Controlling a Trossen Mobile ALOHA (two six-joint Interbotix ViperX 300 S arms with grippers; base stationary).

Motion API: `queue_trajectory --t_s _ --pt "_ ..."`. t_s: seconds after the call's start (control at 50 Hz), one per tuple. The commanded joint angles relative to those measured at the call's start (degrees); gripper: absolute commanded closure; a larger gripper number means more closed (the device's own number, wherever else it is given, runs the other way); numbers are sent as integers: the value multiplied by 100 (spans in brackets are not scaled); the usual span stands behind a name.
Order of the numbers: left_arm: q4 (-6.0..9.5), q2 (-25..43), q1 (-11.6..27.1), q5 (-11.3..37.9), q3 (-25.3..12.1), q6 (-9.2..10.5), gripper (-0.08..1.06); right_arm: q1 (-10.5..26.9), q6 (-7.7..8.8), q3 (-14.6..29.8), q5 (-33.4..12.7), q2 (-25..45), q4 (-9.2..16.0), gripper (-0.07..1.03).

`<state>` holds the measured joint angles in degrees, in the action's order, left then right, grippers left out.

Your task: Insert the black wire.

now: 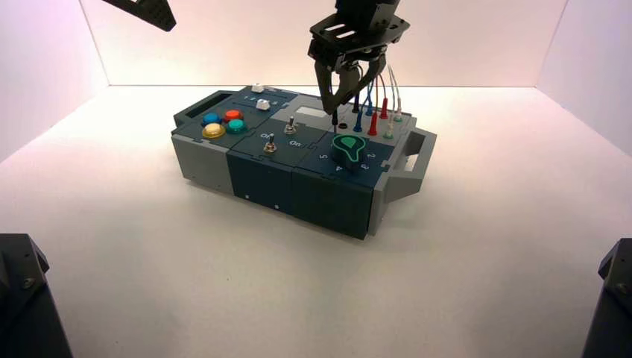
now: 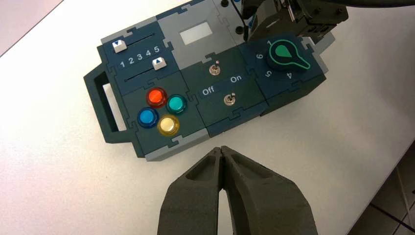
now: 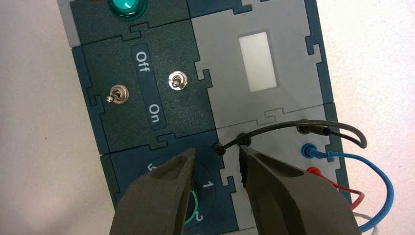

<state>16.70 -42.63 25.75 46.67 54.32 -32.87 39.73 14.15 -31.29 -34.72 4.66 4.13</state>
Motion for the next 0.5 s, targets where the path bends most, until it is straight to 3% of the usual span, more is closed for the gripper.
queue_trajectory --t_s 0.02,0.5 --pt "0 -26 9 -26 -105 -26 101 18 26 141 18 -79 -35 48" --pt "-9 -26 9 -26 -105 -35 101 9 9 246 18 44 -53 60"
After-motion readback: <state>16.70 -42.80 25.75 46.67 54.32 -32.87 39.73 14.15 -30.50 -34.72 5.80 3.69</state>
